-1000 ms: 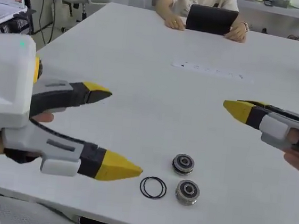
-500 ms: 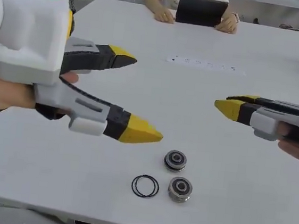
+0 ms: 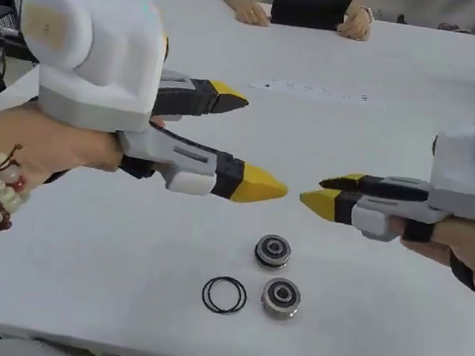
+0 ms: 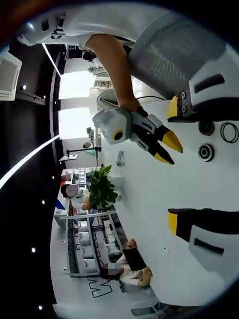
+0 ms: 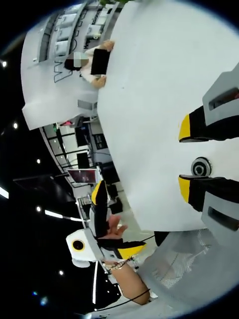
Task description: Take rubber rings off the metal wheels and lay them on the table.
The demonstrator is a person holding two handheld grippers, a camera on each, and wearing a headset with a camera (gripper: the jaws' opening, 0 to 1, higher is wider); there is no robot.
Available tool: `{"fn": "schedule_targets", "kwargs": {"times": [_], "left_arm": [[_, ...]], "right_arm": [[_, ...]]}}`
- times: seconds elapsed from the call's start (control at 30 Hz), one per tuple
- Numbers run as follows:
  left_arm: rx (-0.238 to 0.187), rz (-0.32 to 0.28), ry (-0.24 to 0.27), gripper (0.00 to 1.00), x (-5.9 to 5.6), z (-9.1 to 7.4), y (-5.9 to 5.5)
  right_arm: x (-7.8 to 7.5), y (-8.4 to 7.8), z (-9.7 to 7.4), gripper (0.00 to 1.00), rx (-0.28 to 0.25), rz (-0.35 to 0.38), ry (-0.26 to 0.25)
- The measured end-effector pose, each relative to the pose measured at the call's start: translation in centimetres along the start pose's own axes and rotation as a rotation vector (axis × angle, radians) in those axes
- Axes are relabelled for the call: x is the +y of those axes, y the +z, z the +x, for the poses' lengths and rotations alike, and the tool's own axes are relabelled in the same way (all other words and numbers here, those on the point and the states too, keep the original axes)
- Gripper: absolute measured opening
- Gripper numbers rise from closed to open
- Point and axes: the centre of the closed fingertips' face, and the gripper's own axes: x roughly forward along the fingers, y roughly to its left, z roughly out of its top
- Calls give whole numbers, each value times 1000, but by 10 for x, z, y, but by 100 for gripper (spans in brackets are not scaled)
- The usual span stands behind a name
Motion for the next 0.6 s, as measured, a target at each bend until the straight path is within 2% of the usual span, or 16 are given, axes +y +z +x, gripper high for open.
{"fn": "schedule_targets", "kwargs": {"times": [0.03, 0.07, 0.1, 0.17, 0.3, 0.37, 0.43, 0.6], "left_arm": [[-4, -2, 2, 65, 1, 3, -2], [-4, -5, 6, 64, 4, 7, -7], [0, -7, 10, 61, 4, 11, -11], [37, -10, 15, 55, 7, 17, -24], [52, 3, -5, 51, 0, 31, -41], [90, 6, -25, 49, -4, 37, -56], [123, 47, -11, 46, -3, 41, -67], [129, 30, -4, 40, -3, 48, -79]], "right_arm": [[-1, -5, 1, 24, 18, -14, 1], [-2, -7, 3, 23, -5, 4, -2], [-2, -11, 4, 23, 3, 22, 6], [-2, -18, 4, 23, 21, 28, 11], [-3, -27, 4, 24, 35, 28, 3], [-7, -30, 4, 23, 27, 52, -21], [-11, -34, 4, 21, 31, 47, -42], [-9, -43, 7, 22, 50, 47, -44]]}}
